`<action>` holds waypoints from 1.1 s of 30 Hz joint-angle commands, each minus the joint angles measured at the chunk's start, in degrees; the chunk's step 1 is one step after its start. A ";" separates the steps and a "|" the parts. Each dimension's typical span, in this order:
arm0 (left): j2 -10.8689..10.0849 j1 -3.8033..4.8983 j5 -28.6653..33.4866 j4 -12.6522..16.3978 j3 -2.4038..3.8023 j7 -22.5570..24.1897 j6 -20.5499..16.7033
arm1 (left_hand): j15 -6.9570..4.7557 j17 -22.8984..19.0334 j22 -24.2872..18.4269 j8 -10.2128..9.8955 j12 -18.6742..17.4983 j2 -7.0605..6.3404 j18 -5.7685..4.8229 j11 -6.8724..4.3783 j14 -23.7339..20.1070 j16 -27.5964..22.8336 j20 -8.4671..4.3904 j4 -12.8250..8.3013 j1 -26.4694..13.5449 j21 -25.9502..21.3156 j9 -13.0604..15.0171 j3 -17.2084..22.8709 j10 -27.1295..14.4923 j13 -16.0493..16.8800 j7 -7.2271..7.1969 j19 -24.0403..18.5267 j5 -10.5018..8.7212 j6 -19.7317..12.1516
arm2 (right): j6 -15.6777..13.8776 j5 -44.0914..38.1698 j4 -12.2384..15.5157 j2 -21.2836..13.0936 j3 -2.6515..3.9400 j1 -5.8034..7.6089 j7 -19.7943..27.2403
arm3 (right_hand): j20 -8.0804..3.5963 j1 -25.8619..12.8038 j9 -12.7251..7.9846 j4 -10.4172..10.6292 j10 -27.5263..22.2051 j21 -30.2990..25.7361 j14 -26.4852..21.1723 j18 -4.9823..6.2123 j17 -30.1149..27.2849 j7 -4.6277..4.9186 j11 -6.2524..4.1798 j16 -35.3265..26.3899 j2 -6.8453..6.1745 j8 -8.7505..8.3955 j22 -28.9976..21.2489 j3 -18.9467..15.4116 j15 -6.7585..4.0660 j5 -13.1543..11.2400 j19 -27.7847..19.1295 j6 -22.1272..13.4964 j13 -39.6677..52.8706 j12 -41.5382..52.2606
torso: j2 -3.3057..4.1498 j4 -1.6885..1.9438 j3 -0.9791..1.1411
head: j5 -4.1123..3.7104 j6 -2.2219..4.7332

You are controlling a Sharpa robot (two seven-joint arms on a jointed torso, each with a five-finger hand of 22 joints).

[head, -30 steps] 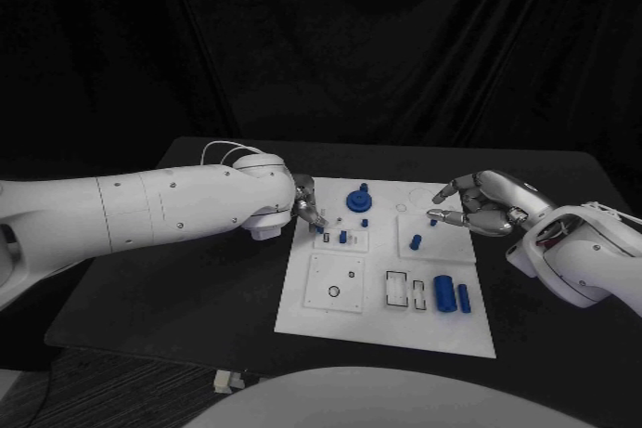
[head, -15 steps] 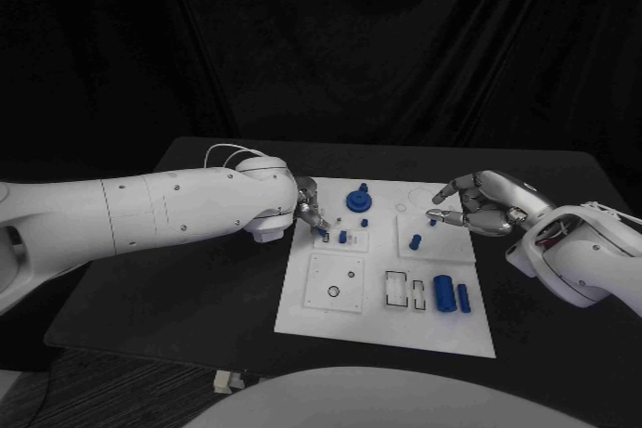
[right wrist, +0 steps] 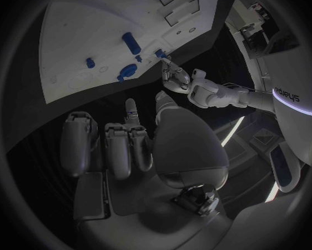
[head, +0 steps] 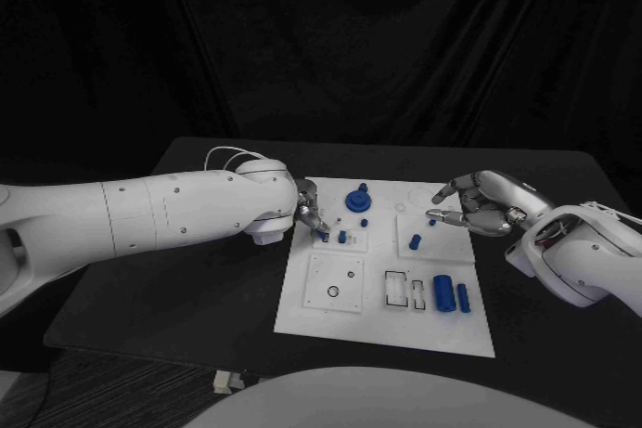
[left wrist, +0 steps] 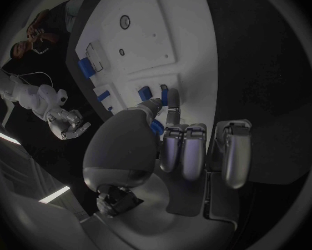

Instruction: Assemble the parts on the task board

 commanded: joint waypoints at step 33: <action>0.24 -1.06 0.06 -0.16 0.04 1.46 1.52 | -0.13 15.08 12.99 -0.80 0.20 0.71 0.76 -0.06 5.95 0.15 -0.05 0.05 -1.70 -1.03 0.65 0.25 5.99 15.10 0.23 1.33 -2.10 -1.07 | -0.04 -0.11 0.08 -0.04 0.02 -0.17 -0.77 | 0.15 0.51 -0.09 -0.13 5.88 -0.40 5.58 0.42 13.50 0.00 0.24 -0.41 0.00 -0.22 10.90 -0.05 0.17 0.38 -0.05 0.25 15.07 0.20 | -0.01 0.00 0.01 | 0.04 -0.01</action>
